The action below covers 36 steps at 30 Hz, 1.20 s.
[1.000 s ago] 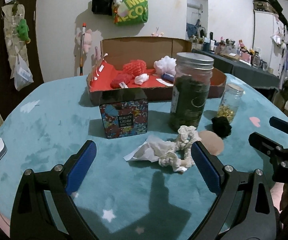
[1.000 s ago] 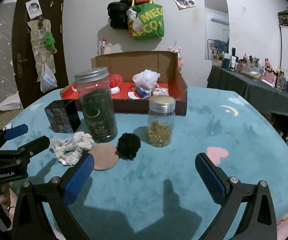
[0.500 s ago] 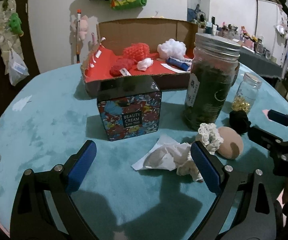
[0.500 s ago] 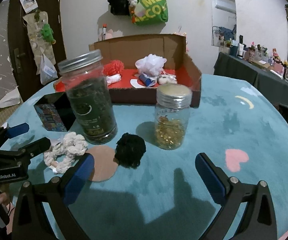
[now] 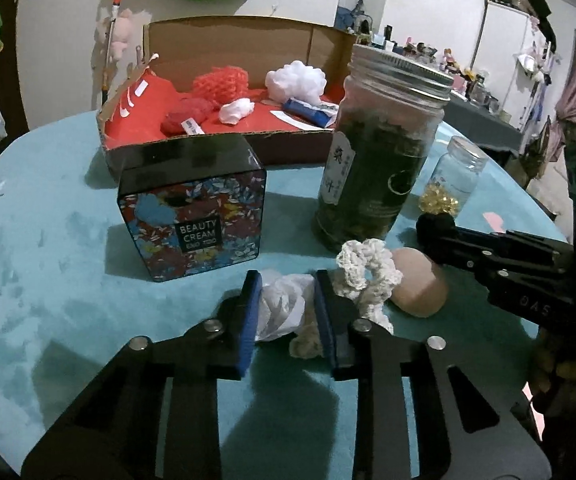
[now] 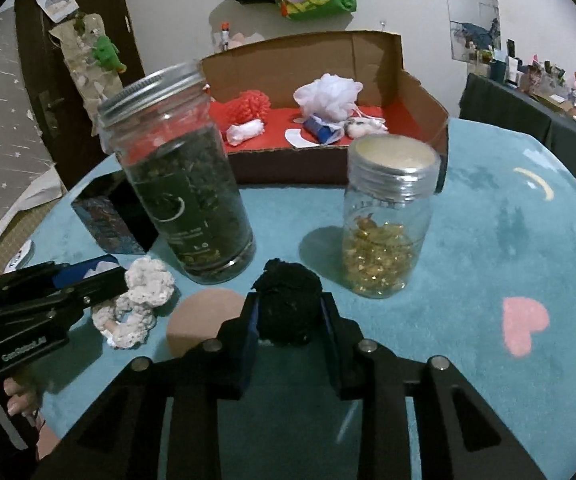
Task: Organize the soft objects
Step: 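Grasp the white tissue with the left tool while the right tool grasps the black pompom, then lift the tissue and pompom and carry them toward the box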
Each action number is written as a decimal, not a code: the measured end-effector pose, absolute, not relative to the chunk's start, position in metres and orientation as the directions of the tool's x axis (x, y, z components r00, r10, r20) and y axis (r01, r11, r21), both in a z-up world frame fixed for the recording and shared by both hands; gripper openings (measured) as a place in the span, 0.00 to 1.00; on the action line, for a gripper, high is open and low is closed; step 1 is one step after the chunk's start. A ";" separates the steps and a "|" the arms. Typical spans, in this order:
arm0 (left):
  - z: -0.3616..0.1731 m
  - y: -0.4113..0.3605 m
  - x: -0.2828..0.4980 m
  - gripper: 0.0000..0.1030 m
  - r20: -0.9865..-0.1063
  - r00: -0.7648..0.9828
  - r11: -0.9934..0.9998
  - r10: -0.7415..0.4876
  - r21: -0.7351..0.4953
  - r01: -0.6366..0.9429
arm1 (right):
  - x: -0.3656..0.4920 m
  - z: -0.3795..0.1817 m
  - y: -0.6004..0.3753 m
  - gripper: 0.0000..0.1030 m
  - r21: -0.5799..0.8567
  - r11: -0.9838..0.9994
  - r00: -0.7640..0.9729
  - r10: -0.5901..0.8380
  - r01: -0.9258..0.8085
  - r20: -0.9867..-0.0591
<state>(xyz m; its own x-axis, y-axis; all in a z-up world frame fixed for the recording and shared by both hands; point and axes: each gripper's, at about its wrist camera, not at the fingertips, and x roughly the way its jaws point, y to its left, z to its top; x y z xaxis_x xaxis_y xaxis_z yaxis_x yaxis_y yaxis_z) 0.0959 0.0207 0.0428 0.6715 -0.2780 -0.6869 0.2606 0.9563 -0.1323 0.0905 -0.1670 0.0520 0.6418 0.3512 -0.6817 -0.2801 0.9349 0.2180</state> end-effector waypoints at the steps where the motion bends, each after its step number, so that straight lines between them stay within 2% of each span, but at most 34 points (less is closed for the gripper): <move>1: 0.044 0.020 0.095 0.19 -0.686 0.673 0.957 -0.276 -0.131 0.259 | 0.089 0.053 -0.166 0.28 0.214 0.935 0.648 0.350 -0.283 -0.677; 6: 0.050 0.023 0.094 0.15 -0.676 0.681 0.957 -0.280 -0.137 0.257 | 0.082 0.062 -0.164 0.27 0.199 0.933 0.666 0.355 -0.301 -0.656; 27: 0.063 0.020 0.081 0.14 -0.650 0.708 0.955 -0.276 -0.104 0.277 | 0.076 0.069 -0.169 0.27 0.206 0.929 0.672 0.366 -0.309 -0.643; 36: 0.086 0.020 0.077 0.14 -0.613 0.733 0.949 -0.295 -0.100 0.298 | 0.071 0.086 -0.171 0.27 0.196 0.926 0.693 0.373 -0.324 -0.617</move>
<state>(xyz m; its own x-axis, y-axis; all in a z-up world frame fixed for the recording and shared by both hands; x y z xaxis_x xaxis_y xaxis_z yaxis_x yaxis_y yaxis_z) 0.0769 0.0199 0.0864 0.7334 -0.2949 -0.6125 0.2983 0.9492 -0.0999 0.0710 -0.1708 0.0862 0.6931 0.3729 -0.6169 -0.3239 0.9256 0.1956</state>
